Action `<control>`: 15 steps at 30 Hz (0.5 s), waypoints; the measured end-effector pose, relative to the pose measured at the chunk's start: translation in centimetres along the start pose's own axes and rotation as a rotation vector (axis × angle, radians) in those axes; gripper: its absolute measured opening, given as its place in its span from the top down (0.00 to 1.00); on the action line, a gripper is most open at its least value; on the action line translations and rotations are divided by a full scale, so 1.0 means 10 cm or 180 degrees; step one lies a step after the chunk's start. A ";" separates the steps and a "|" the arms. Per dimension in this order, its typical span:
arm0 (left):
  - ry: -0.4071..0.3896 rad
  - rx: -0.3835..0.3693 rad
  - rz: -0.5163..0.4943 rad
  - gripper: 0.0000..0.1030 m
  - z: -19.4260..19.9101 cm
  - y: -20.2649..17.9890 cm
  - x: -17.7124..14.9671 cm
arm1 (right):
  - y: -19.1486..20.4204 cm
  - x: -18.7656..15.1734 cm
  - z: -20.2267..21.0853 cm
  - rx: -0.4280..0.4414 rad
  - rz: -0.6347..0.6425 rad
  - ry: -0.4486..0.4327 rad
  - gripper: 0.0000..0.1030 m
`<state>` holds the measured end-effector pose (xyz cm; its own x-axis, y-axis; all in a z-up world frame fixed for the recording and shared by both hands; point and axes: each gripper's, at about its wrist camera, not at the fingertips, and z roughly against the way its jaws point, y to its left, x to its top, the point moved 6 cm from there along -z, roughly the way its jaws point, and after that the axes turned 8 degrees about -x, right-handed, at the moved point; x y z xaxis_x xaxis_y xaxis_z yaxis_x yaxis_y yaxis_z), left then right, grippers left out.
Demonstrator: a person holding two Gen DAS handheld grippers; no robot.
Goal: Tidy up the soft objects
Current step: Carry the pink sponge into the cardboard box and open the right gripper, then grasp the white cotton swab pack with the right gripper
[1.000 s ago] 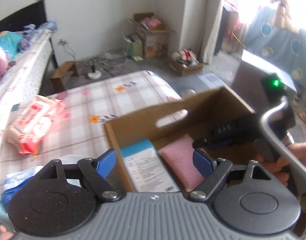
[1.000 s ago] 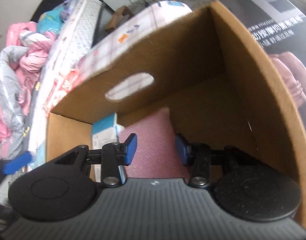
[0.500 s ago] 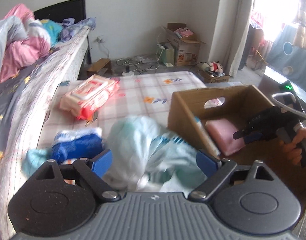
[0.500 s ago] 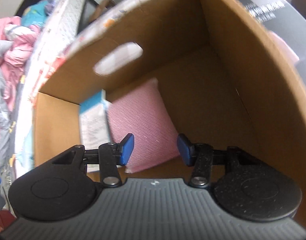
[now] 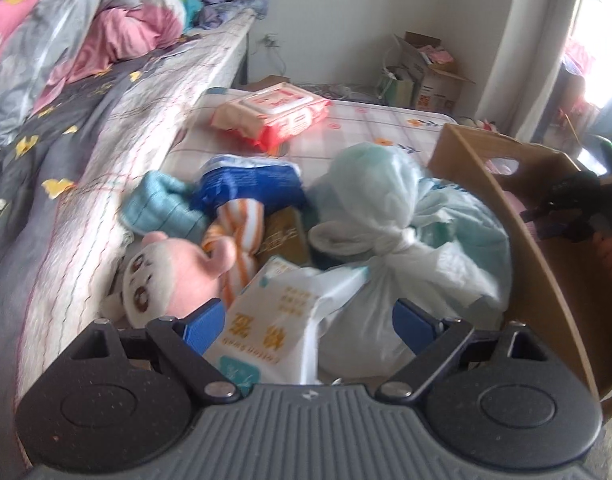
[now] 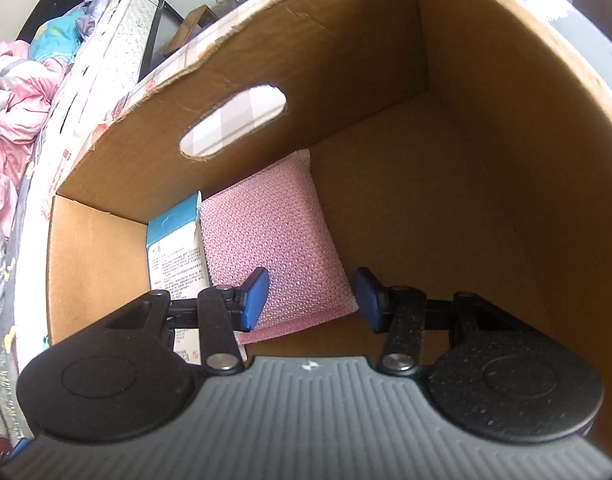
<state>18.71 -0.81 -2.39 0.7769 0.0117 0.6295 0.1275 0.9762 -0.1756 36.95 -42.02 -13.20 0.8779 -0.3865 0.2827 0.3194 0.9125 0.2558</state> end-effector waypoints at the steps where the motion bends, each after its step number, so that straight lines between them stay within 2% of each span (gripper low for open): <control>1: -0.0017 0.0026 0.0022 0.11 0.02 0.04 -0.02 | 0.02 0.00 0.00 -0.0001 0.0009 -0.0014 0.55; 5: -0.0121 0.0086 0.0103 0.11 0.14 0.19 -0.09 | 0.02 -0.05 0.07 -0.0079 0.0093 -0.0087 0.51; 9: -0.0222 0.0124 0.0138 0.10 0.24 0.32 -0.13 | 0.08 -0.10 0.27 -0.0163 0.0167 -0.0183 0.42; 12: -0.0259 0.0109 0.0171 0.10 0.29 0.41 -0.17 | 0.07 -0.08 0.48 -0.0197 0.0197 -0.0345 0.36; 15: -0.0289 0.0071 0.0201 0.10 0.34 0.48 -0.22 | 0.17 -0.09 0.75 -0.0190 0.0260 -0.0545 0.35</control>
<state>15.48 4.61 -2.08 0.7238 0.0919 0.6838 0.0655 0.9775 -0.2007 34.01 -41.07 -6.12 0.8298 -0.3234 0.4548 0.2745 0.9461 0.1719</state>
